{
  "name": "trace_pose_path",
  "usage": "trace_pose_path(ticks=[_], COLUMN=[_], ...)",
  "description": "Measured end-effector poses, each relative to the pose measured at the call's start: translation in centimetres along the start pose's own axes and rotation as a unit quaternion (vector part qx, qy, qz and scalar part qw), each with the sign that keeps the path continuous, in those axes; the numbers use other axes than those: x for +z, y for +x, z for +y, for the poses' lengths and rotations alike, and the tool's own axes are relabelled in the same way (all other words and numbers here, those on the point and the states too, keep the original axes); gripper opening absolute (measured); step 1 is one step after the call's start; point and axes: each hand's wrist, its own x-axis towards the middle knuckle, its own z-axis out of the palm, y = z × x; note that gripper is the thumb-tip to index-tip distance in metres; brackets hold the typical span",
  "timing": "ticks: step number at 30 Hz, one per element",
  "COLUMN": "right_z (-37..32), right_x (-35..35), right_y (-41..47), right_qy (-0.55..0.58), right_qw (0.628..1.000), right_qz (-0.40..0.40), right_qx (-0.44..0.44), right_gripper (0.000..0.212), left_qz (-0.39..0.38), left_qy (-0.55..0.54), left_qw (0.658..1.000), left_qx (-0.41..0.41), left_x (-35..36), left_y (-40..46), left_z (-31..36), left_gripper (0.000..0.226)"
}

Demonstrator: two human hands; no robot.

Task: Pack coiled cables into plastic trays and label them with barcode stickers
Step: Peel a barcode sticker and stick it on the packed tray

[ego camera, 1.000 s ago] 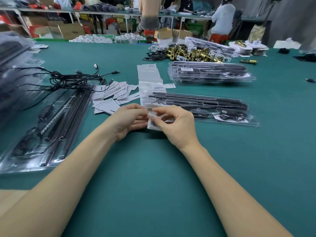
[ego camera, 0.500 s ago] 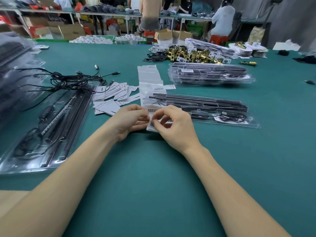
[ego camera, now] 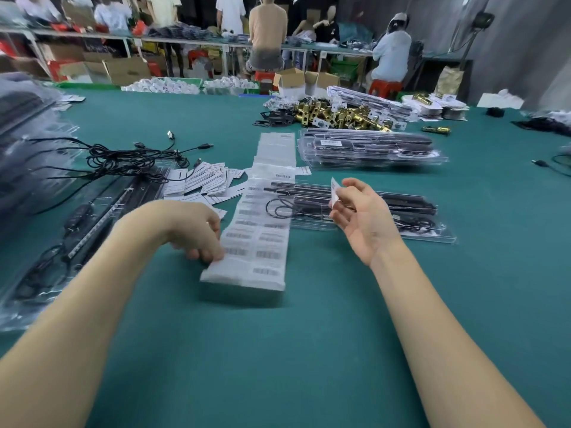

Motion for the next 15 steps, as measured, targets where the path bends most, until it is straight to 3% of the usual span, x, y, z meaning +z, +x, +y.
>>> trace_pose_path(ticks=[2, 4, 6, 8, 11, 15], right_z=[-0.3, -0.6, -0.9, -1.0, -1.0, -1.3], right_x=[0.2, 0.8, 1.5, 1.9, 1.6, 0.5], right_y=[0.6, 1.2, 2.0, 2.9, 3.9, 4.1], right_qy=[-0.039, -0.078, -0.100, -0.111, -0.145, -0.192], right_qw=[0.999, 0.997, 0.995, 0.994, 0.989, 0.981], right_qz=[0.004, -0.002, 0.004, 0.008, 0.004, -0.009], right_qx=[0.008, 0.012, 0.013, 0.015, 0.018, 0.016], right_gripper=[0.021, 0.025, 0.023, 0.017, 0.008, 0.000], left_qz=[0.012, 0.061, 0.155, 0.236, 0.258, 0.306], left_qy=[0.069, 0.056, -0.006, -0.071, -0.097, -0.053], left_qw=[0.997, 0.997, 0.985, 0.952, 0.922, 0.896], left_qx=[-0.028, 0.000, 0.077, 0.178, 0.271, 0.319], left_x=[-1.1, -1.7, -1.6, -0.4, 2.5, 4.9], left_y=[-0.1, 0.5, 1.7, 3.3, 5.2, 6.7], left_z=[0.1, 0.6, 1.8, 3.6, 5.1, 4.3], left_gripper=[0.045, 0.057, 0.056, 0.052, 0.057, 0.051])
